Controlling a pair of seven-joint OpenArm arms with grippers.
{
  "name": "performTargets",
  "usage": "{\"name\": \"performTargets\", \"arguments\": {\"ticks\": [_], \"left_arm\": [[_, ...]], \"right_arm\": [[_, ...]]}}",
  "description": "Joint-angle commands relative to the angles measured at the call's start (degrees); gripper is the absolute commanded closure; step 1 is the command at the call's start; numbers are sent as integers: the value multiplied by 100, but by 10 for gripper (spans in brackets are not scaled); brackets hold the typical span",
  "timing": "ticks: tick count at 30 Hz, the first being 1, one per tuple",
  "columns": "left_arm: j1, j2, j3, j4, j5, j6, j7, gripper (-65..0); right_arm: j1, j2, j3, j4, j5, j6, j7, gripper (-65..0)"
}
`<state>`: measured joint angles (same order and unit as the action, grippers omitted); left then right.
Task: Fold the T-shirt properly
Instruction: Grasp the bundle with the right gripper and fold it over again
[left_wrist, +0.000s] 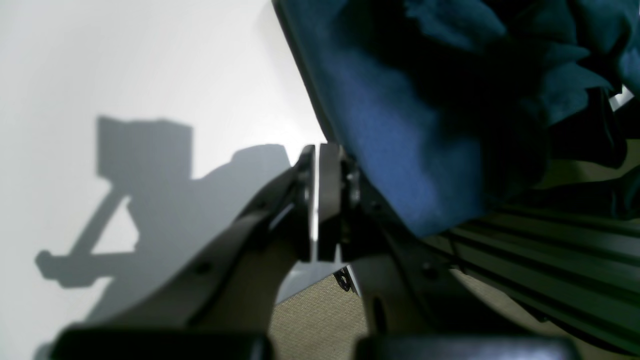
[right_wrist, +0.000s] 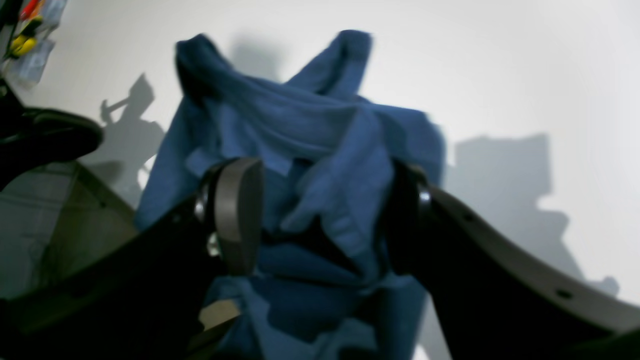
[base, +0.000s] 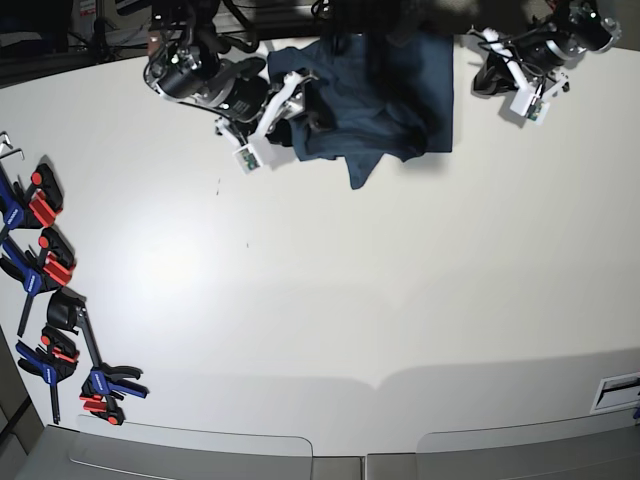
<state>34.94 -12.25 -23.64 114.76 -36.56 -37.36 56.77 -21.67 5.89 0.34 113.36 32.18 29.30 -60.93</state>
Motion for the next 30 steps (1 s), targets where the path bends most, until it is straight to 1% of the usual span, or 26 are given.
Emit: {"name": "performTargets", "arguments": {"ticks": [1, 7, 8, 9, 11, 13, 14, 17, 18, 19, 21, 23, 27, 30], "left_arm": [[28, -48, -26, 105, -103, -11, -133, 0], [31, -48, -26, 105, -103, -11, -136, 0], [31, -48, -26, 105, -103, -11, -136, 0], [31, -48, -26, 105, -103, -11, -136, 0], [31, -46, -26, 105, -103, -11, -136, 0], [31, -48, -26, 105, -103, -11, -136, 0], [28, -48, -26, 105, -103, -11, -136, 0], [31, -48, -26, 105, -103, -11, -136, 0], [31, -48, -26, 105, -103, -11, -138, 0], [31, -48, -26, 105, -103, -11, -136, 0], [28, -48, -26, 105, -101, -11, -140, 0], [31, -46, -26, 105, -103, -11, -157, 0], [31, -48, -26, 105, -101, -11, -155, 0], [31, -48, -26, 105, -101, -11, -155, 0]], "right_arm": [[37, 11, -55, 94, 127, 26, 120, -342], [39, 11, -367, 94, 129, 26, 120, -340], [42, 11, -415, 94, 129, 26, 120, -323], [55, 13, -468, 94, 129, 26, 116, -285], [74, 13, -592, 94, 153, 26, 92, -166], [87, 13, -737, 94, 376, 28, 90, -45], [87, 13, -815, 94, 568, 28, 92, 0], [87, 11, -1126, 94, 1115, 33, 96, 0], [87, 11, -1259, 94, 1211, 68, 98, 0], [90, 4, -1401, 94, 1259, 188, 103, 0], [87, -44, -1679, 94, 1296, 474, 103, 0], [87, -87, -1954, 94, 1300, 647, 116, 0], [87, -162, -2402, 94, 1296, 831, 116, 0], [87, -162, -2590, 94, 1176, 949, 122, 0]]}}
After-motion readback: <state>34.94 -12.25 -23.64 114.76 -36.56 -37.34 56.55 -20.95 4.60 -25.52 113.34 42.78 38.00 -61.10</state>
